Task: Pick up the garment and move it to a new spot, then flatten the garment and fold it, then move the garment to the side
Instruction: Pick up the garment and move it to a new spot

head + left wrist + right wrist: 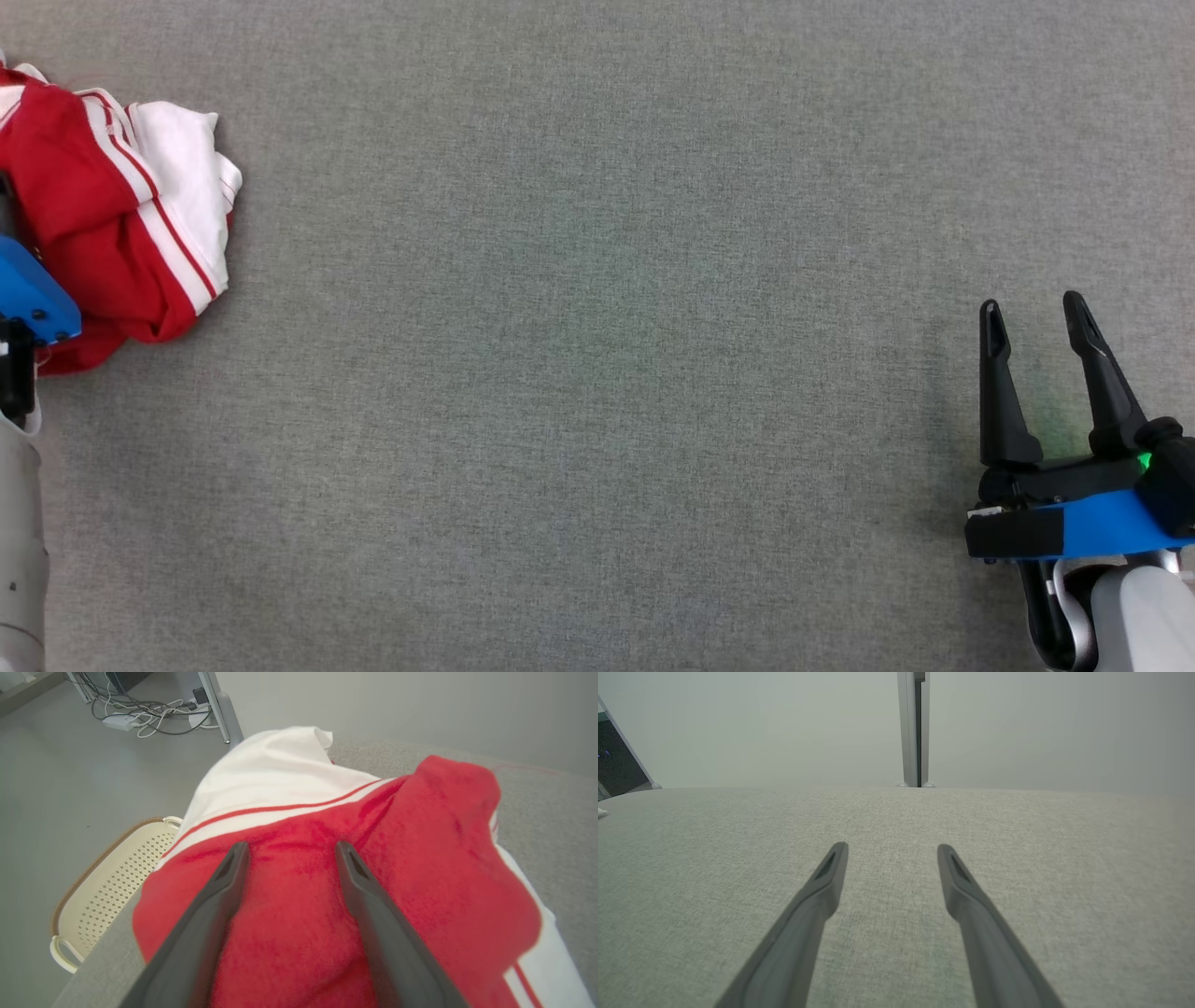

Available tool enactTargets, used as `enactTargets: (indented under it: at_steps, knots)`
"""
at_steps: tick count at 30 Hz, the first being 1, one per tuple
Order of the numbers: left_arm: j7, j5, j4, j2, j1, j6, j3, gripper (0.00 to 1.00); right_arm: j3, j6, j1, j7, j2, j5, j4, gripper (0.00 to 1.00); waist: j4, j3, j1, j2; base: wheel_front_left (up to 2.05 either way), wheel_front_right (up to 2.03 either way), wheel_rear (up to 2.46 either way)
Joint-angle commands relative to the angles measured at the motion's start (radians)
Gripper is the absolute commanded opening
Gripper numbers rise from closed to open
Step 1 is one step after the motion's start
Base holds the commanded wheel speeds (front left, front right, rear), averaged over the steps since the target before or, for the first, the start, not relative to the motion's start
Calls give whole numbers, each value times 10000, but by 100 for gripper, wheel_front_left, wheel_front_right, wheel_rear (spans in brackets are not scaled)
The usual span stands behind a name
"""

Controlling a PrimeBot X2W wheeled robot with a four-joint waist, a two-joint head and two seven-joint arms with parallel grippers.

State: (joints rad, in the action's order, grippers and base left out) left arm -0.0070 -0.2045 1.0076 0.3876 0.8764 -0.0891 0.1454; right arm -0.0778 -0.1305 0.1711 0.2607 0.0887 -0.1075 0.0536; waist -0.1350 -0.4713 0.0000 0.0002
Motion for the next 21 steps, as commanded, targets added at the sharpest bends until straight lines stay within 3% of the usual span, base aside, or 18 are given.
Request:
enactTargets:
  at_steps: [1, 6, 8, 9, 12, 21]
  knots:
    - [314, -70, 280, -78, 150, -58, -49, 100, -2, -5, 94, -6, 15, 39, -36, 100, -17, 26, 0, -2, 0, 0, 0]
    - [910, -290, 932, -224, 260, -156, -143, 100, 78, -5, 54, -25, -4, 39, 29, 100, -45, 169, 0, -2, 0, 0, 0]
    - [1075, -340, 1133, -274, 259, -204, -183, 42, 144, -5, 25, -31, -22, 39, 57, 100, -21, 254, 0, -2, 0, 0, 0]
    - [1088, -325, 1171, -254, 272, -226, -220, 0, 173, -5, 14, -32, -30, 25, 65, 100, -5, 289, 0, -2, 0, 0, 0]
    - [963, -369, 1276, -295, 289, -272, -328, 0, 204, -5, -33, -24, -44, -19, 101, 100, 30, 441, 0, -2, 0, 0, 0]
    - [-912, -267, 422, -195, 668, -362, -747, 0, 254, -5, -90, 27, -124, -168, 284, 100, -7, 1047, 0, -2, 0, 0, 0]
